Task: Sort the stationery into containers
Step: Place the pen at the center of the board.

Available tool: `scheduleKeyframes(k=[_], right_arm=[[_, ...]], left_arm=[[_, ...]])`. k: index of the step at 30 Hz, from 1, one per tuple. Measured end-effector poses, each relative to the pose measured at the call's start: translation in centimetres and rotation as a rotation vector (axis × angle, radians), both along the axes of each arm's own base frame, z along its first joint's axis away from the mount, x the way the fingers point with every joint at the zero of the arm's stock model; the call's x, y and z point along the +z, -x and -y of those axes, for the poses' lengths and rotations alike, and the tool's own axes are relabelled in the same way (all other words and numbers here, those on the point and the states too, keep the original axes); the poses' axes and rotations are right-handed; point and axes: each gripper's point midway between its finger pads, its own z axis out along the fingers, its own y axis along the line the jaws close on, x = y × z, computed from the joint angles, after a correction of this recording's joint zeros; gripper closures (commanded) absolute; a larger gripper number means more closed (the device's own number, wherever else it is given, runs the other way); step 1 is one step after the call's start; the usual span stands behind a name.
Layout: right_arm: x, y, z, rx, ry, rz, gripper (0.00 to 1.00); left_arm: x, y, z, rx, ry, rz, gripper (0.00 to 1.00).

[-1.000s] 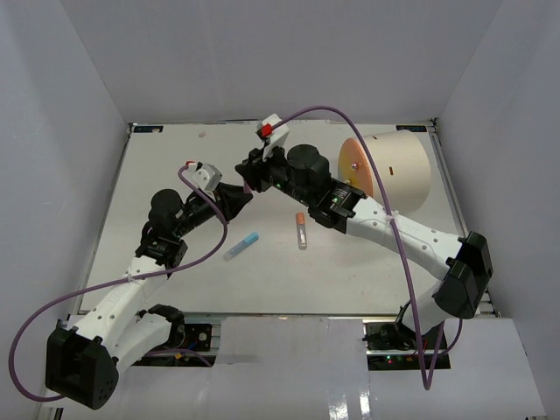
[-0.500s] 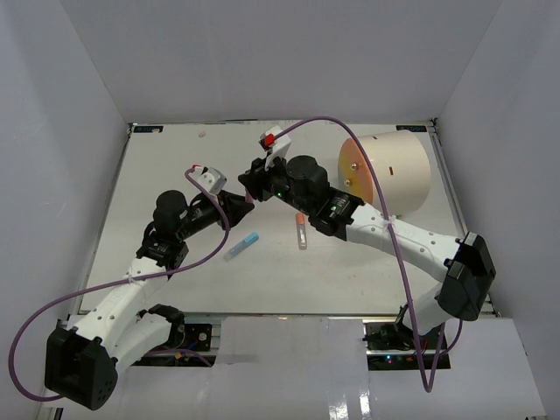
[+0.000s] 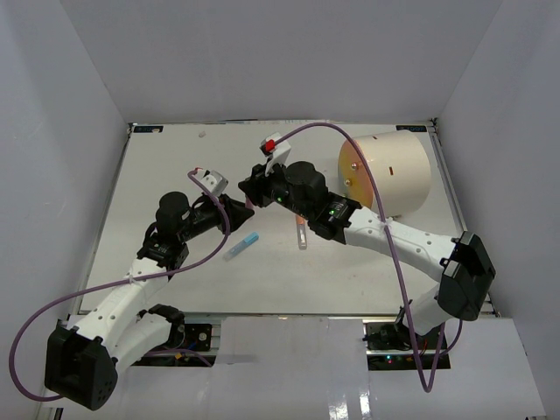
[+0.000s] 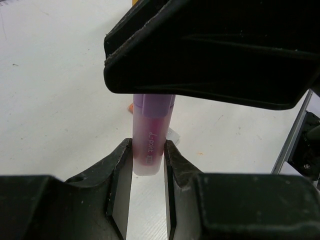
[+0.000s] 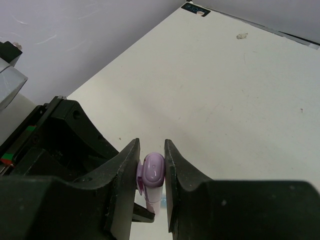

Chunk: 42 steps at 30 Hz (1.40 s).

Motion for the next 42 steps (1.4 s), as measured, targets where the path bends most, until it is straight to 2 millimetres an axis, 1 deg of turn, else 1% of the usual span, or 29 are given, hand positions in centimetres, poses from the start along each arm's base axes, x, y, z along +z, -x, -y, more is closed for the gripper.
scheduleKeyframes(k=[12,17,28,37,42], right_arm=[[-2.0,0.2,-1.0,0.013,0.017,-0.044,0.92],[-2.1,0.2,-1.0,0.012,0.015,-0.052,0.92],[-3.1,0.5,-0.7,0.005,0.02,-0.083,0.92],[-3.2,0.0,-0.6,-0.019,0.034,-0.082,0.92],[-3.6,0.0,-0.6,-0.024,0.045,-0.087,0.92]], left_arm=[[-1.7,0.2,-0.4,0.029,-0.007,-0.068,1.0],[-1.7,0.2,-0.6,0.042,-0.01,-0.069,1.0],[-2.5,0.5,-0.6,0.047,-0.006,-0.126,1.0],[-2.1,-0.3,-0.2,0.048,-0.001,-0.155,1.0],[-2.4,-0.4,-0.1,0.047,-0.005,-0.169,1.0]])
